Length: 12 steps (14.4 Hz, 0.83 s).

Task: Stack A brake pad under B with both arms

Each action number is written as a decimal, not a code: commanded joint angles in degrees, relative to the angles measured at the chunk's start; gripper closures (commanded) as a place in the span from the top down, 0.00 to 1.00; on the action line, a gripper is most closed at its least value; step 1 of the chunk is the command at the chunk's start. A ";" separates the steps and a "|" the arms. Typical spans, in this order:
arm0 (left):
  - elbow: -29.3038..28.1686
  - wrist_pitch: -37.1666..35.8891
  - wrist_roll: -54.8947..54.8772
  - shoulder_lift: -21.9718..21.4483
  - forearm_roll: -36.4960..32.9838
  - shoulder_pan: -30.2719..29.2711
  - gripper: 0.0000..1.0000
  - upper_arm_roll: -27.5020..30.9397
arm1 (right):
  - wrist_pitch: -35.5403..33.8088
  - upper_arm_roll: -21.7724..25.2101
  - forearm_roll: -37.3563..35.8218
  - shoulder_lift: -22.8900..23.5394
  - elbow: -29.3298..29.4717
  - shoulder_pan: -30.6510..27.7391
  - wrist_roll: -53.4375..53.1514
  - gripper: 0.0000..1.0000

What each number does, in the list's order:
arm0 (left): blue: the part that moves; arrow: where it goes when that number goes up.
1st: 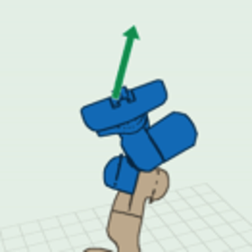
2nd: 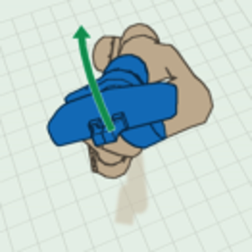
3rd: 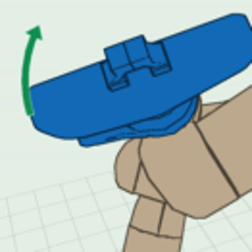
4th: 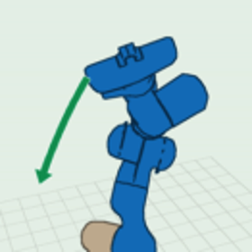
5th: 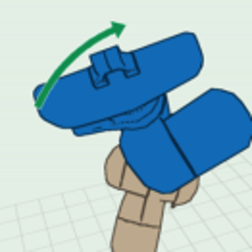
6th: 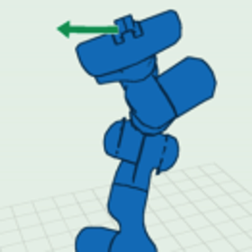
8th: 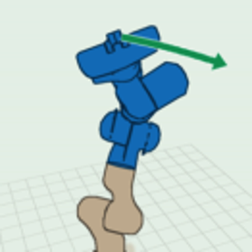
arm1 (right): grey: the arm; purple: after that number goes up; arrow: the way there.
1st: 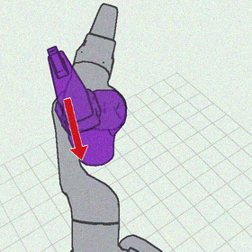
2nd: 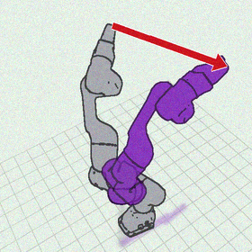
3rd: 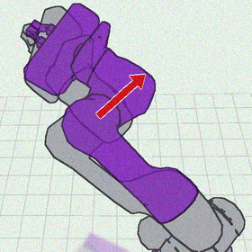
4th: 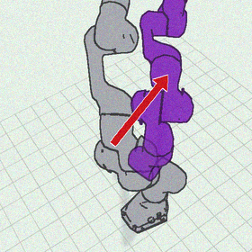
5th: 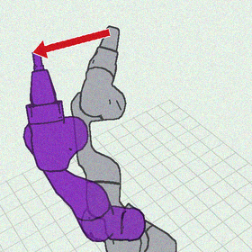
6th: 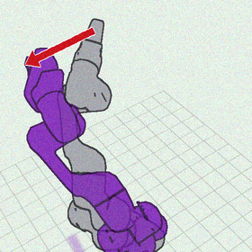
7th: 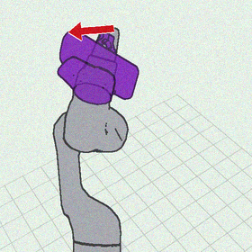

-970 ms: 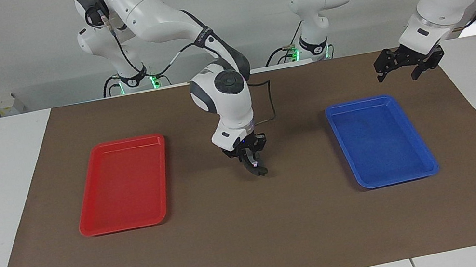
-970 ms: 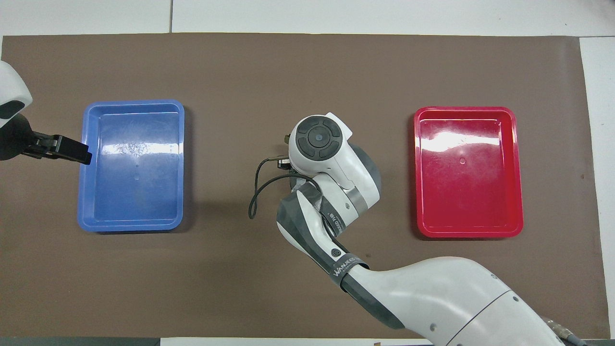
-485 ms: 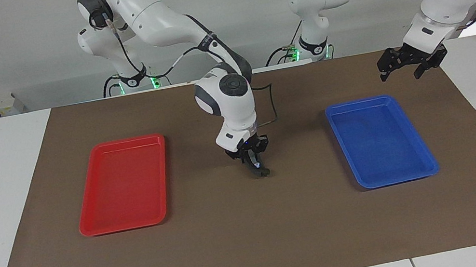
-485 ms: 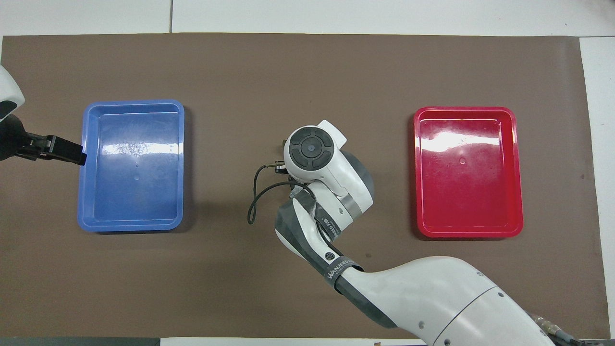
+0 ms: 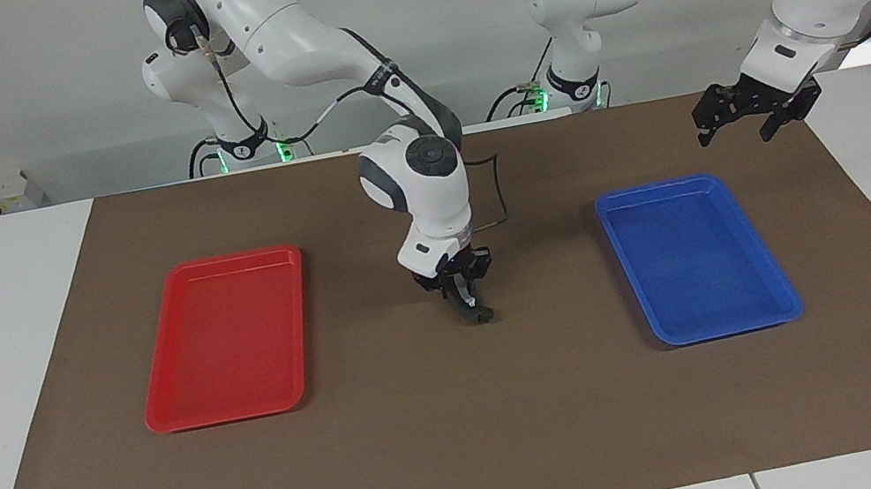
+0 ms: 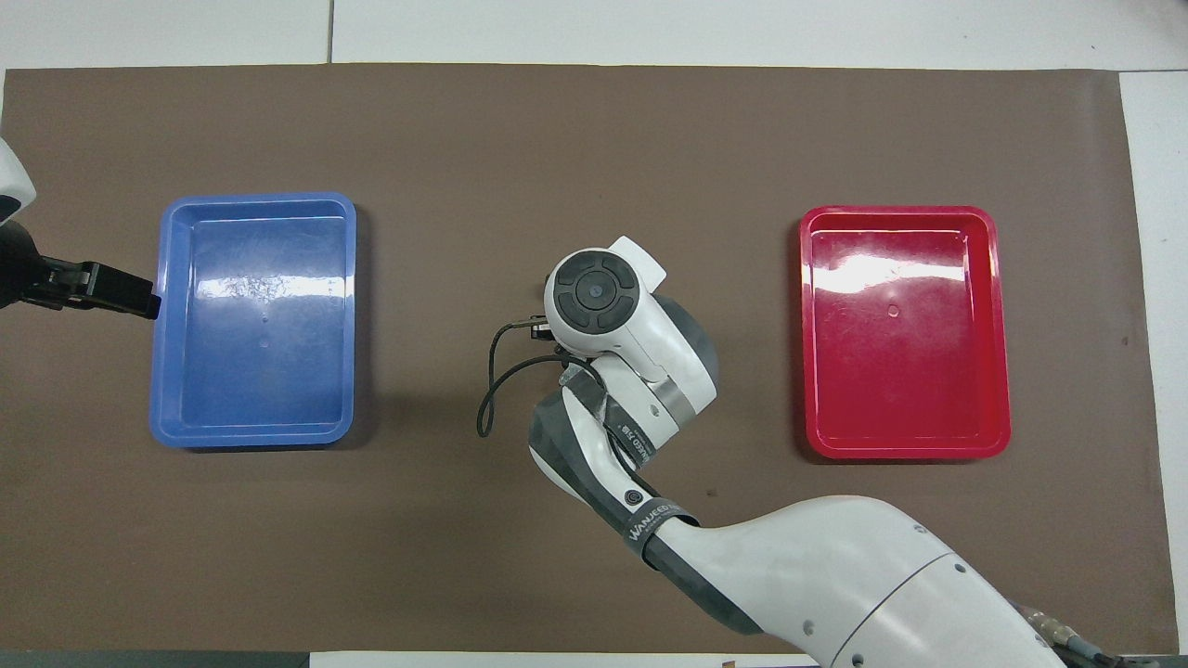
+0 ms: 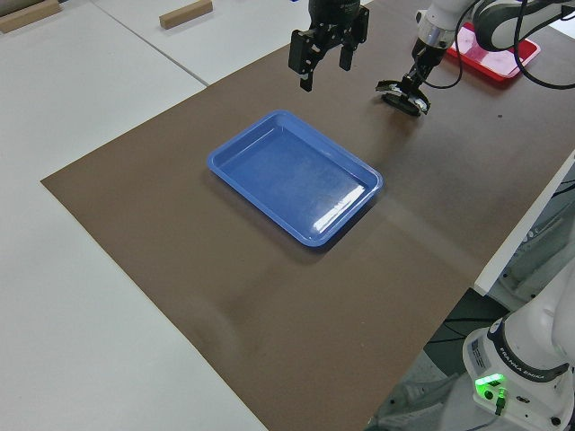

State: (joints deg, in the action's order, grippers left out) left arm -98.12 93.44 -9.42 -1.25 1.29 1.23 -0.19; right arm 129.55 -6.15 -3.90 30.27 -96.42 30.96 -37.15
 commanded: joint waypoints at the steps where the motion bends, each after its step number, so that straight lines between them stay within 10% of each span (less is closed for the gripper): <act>1: -1.46 -0.54 -0.16 -2.27 -0.24 -0.53 0.99 -0.34 | 0.97 0.09 -1.11 -0.30 -0.43 0.16 -2.14 0.01; 5: -1.63 -0.28 -0.16 -2.45 -0.24 -0.53 0.99 -0.43 | 3.78 0.09 -1.11 -0.47 -2.63 0.07 -2.32 0.17; 7: -1.54 -0.19 -0.25 -2.45 -0.24 -0.53 0.99 -0.43 | 3.52 0.09 -1.11 -0.56 -2.54 0.16 -2.32 0.87; 8: -1.54 -0.19 -0.25 -2.45 -0.24 -0.53 0.99 -0.43 | 2.91 0.09 -1.11 -0.65 -2.46 0.24 -2.32 1.00; 12: -1.54 0.16 -0.25 -2.45 -0.24 -0.53 0.99 -0.43 | 0.98 0.18 -1.20 -1.78 -1.93 0.16 -2.14 1.00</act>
State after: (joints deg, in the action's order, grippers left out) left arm -98.15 93.39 -9.42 -2.18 1.29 1.23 -0.21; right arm 131.43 -6.13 -3.92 30.03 -97.63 31.27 -37.73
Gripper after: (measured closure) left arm 0.004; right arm 0.172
